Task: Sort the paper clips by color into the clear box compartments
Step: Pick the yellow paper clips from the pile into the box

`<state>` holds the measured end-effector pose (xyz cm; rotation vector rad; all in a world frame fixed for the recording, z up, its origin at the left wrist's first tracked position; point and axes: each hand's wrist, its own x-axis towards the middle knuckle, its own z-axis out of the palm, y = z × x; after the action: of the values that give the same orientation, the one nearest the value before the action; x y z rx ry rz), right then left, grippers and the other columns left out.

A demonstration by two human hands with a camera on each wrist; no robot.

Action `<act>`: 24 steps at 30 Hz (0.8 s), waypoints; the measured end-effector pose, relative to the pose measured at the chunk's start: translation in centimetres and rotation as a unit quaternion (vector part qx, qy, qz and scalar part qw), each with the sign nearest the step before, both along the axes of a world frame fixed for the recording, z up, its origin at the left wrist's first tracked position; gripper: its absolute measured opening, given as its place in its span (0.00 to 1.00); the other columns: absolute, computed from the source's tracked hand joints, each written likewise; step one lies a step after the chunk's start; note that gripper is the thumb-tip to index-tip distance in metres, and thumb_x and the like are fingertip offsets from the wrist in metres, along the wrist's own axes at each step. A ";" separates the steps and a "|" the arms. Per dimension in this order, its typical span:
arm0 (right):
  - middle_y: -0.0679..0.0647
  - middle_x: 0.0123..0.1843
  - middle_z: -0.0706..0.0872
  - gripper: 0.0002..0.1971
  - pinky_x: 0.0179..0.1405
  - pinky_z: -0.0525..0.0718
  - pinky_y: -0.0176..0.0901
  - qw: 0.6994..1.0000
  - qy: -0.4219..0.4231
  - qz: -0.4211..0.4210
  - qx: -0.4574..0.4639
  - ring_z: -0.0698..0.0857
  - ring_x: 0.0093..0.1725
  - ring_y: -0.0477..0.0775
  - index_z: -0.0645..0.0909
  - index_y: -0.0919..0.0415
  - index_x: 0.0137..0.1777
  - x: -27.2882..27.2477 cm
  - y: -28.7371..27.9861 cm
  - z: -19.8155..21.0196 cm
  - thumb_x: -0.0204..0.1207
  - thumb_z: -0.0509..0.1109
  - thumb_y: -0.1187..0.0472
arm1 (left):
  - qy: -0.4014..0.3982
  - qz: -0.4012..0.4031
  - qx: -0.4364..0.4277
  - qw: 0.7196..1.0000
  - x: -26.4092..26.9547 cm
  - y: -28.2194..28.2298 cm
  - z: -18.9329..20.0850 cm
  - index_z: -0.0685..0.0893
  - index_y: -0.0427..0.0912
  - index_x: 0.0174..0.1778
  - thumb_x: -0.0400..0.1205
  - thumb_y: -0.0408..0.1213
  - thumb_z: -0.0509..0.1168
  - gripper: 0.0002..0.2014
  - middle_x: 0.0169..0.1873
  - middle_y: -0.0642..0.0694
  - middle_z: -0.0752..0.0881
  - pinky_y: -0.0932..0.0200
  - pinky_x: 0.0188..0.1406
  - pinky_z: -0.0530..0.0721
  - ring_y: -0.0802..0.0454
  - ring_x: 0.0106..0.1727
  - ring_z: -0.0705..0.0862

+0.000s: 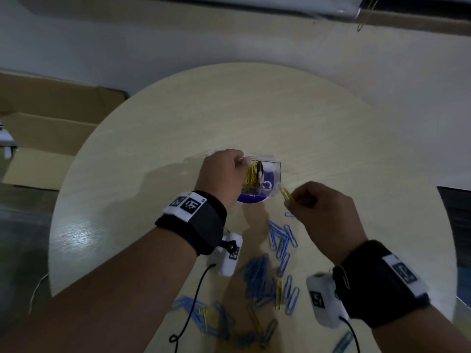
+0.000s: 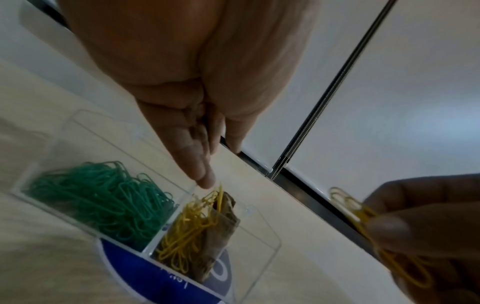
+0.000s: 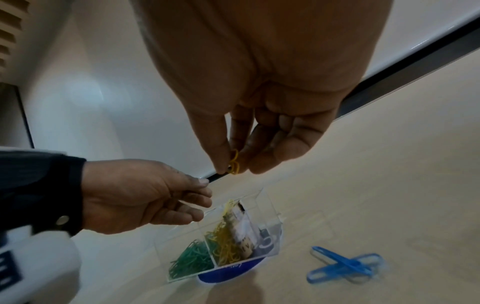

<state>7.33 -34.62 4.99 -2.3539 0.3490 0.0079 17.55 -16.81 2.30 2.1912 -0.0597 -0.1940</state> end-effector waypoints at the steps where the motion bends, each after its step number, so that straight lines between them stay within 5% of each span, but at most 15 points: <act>1: 0.43 0.30 0.86 0.07 0.32 0.77 0.36 1.000 -0.002 0.002 0.000 0.82 0.31 0.39 0.82 0.51 0.35 0.8 0.3 0.0 0.68 0.77 0.54 | 0.007 0.011 -0.023 1.000 -0.1 0.3 0.0 0.86 0.48 0.50 0.85 0.41 0.62 0.08 0.40 0.46 0.91 0.46 0.42 0.90 0.49 0.36 0.91; 6: 0.43 0.31 0.83 0.06 0.28 0.70 0.26 1.000 -0.010 0.006 -0.012 0.81 0.33 0.44 0.81 0.51 0.38 5.6 2.0 -0.7 0.69 0.76 0.56 | -0.031 0.058 -0.024 0.998 -0.5 2.2 0.4 0.86 0.49 0.52 0.86 0.41 0.61 0.08 0.48 0.54 0.87 0.63 0.32 0.84 0.58 0.31 0.88; 10: 0.49 0.39 0.88 0.05 0.38 0.81 0.40 0.999 0.015 0.036 -0.026 0.85 0.40 0.52 0.85 0.52 0.41 7.8 3.7 -2.0 0.73 0.72 0.52 | -0.072 0.048 0.012 0.996 -1.8 4.4 0.0 0.85 0.51 0.51 0.86 0.42 0.62 0.07 0.49 0.54 0.86 0.57 0.48 0.83 0.53 0.45 0.86; 13: 0.53 0.47 0.89 0.10 0.48 0.83 0.48 0.987 -0.045 0.089 -0.125 0.85 0.45 0.59 0.88 0.54 0.48 7.8 3.9 -3.3 0.77 0.65 0.56 | -0.073 0.053 0.019 0.996 -3.4 6.3 0.0 0.85 0.52 0.54 0.86 0.43 0.61 0.08 0.50 0.55 0.86 0.64 0.48 0.81 0.56 0.47 0.86; 16: 0.55 0.48 0.86 0.20 0.51 0.78 0.55 0.933 -0.034 0.207 -0.293 0.79 0.48 0.66 0.85 0.55 0.44 7.0 4.4 -4.9 0.78 0.50 0.52 | -0.081 0.028 0.043 0.995 -6.2 8.8 0.3 0.86 0.52 0.54 0.86 0.42 0.62 0.08 0.49 0.55 0.85 0.79 0.43 0.74 0.63 0.46 0.83; 18: 0.57 0.50 0.85 0.21 0.52 0.77 0.56 0.909 -0.012 0.229 -0.349 0.76 0.51 0.66 0.84 0.58 0.46 6.4 5.0 -5.2 0.80 0.48 0.53 | -0.088 -0.006 0.055 0.995 -8.7 10.6 0.1 0.87 0.50 0.53 0.85 0.40 0.63 0.07 0.48 0.55 0.84 0.77 0.43 0.75 0.66 0.48 0.81; 20: 0.57 0.57 0.85 0.17 0.54 0.73 0.56 0.908 0.000 0.230 -0.350 0.74 0.58 0.67 0.83 0.58 0.55 5.9 5.1 -5.2 0.82 0.53 0.54 | -0.072 -0.041 0.073 0.994 -11.4 12.6 -0.7 0.87 0.50 0.52 0.85 0.38 0.64 0.07 0.48 0.55 0.85 0.65 0.46 0.81 0.64 0.49 0.82; 22: 0.54 0.69 0.82 0.19 0.61 0.73 0.56 0.924 -0.017 0.225 -0.309 0.73 0.65 0.67 0.80 0.56 0.67 5.0 4.5 -5.2 0.82 0.55 0.55 | -0.053 -0.079 0.110 0.989 -14.1 14.3 -1.7 0.87 0.49 0.52 0.84 0.39 0.64 0.07 0.48 0.54 0.85 0.56 0.49 0.82 0.57 0.50 0.83; 24: 0.55 0.71 0.81 0.20 0.66 0.74 0.56 0.951 -0.077 0.189 -0.233 0.77 0.67 0.66 0.79 0.57 0.69 2.6 3.6 -4.7 0.80 0.56 0.56 | -0.067 -0.127 0.163 0.976 -16.8 15.6 -2.5 0.87 0.48 0.53 0.83 0.39 0.61 0.09 0.50 0.52 0.86 0.54 0.55 0.80 0.51 0.54 0.83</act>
<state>9.89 -30.99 0.27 -2.8333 -0.2069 -0.0845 0.70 -1.21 -0.21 2.5185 -0.4127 -0.2107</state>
